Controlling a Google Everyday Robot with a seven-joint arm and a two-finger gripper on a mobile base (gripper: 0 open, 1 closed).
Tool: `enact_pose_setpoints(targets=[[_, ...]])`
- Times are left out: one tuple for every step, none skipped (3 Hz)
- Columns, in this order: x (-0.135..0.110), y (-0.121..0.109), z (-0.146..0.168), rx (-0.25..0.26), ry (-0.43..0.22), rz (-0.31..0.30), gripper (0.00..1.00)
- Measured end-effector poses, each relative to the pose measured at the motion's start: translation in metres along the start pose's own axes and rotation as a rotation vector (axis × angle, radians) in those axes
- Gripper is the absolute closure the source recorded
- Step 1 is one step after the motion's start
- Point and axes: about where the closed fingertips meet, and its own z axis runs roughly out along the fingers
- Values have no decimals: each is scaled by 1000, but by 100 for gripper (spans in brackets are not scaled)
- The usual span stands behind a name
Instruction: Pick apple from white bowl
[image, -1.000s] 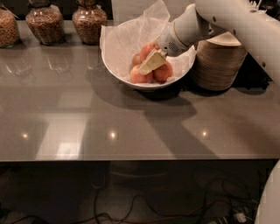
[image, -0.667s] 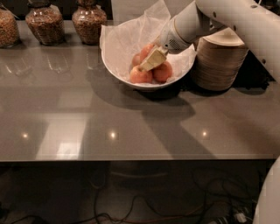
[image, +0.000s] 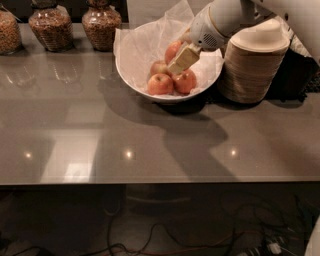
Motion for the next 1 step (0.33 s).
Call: enact_pose_setpoints(targets=[[-7,23,-38,1,-72,-60,100]])
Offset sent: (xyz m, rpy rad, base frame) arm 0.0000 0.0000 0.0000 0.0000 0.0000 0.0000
